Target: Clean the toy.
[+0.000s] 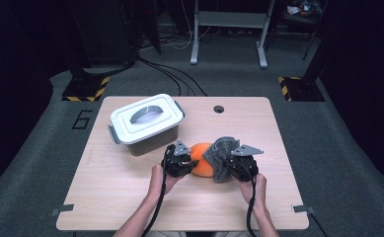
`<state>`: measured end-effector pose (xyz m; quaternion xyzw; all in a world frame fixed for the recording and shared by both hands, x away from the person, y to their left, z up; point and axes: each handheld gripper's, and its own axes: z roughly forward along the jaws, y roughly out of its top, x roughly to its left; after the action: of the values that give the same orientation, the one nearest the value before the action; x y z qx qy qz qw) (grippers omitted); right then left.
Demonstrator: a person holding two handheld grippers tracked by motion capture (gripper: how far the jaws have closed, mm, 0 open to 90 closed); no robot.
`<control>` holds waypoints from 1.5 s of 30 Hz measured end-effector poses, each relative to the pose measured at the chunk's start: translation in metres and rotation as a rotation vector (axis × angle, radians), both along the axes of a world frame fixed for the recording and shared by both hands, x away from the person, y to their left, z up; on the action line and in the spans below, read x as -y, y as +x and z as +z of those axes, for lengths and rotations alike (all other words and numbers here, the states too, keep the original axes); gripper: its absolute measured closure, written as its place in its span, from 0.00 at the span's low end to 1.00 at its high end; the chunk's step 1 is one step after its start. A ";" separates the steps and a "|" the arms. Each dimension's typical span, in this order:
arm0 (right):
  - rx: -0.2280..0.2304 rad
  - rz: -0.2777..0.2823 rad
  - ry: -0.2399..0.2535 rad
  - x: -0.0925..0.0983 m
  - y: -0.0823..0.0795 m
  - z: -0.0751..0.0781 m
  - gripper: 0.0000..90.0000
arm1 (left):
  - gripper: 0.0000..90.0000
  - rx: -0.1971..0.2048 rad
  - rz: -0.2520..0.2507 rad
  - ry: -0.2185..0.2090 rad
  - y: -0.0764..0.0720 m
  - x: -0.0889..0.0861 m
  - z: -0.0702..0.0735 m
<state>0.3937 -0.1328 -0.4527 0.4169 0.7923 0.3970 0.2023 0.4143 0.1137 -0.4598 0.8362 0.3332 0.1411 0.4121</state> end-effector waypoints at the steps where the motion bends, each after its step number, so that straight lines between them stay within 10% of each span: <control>1: 0.021 0.000 0.001 0.000 -0.004 0.002 0.92 | 0.76 0.000 0.000 0.000 0.000 0.000 0.000; 6: 0.087 0.060 0.020 -0.012 -0.017 0.016 0.92 | 0.77 0.004 -0.003 -0.007 -0.001 0.002 0.001; 14: 0.115 0.071 -0.100 -0.037 -0.013 0.021 0.91 | 0.78 -0.001 -0.010 -0.010 0.000 0.002 0.001; 34: -0.034 -0.090 -0.024 0.019 0.010 -0.007 0.90 | 0.77 -0.024 -0.010 -0.018 0.003 -0.001 0.000; 45: 0.069 0.047 -0.051 -0.022 -0.009 0.022 0.91 | 0.77 -0.033 -0.012 -0.026 0.004 -0.002 0.000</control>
<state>0.3849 -0.1107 -0.4312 0.3788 0.8043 0.3954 0.2306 0.4185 0.1159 -0.4599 0.8350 0.3365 0.1203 0.4183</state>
